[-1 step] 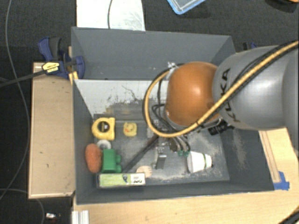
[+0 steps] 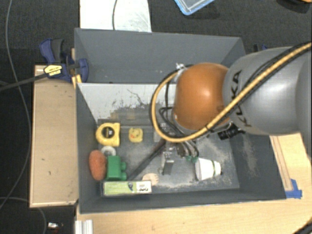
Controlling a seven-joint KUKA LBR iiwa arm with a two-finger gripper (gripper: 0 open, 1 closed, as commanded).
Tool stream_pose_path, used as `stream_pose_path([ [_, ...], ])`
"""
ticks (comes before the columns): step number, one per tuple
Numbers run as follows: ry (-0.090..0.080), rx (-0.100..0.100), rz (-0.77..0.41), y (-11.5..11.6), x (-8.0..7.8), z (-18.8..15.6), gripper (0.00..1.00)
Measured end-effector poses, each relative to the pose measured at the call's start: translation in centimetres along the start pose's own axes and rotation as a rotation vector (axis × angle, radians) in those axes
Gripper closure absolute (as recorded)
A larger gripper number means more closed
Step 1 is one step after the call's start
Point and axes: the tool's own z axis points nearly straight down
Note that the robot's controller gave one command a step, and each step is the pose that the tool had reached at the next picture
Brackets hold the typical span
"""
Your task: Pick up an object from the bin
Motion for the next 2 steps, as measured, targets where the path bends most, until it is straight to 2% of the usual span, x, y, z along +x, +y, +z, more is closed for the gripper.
stream_pose_path([
  [1, -0.007, 0.0, -0.351, -0.1, -3.0, 6.2, 0.0],
  [2, 0.0, 0.0, -0.495, -0.4, -4.1, 10.4, 0.0],
])
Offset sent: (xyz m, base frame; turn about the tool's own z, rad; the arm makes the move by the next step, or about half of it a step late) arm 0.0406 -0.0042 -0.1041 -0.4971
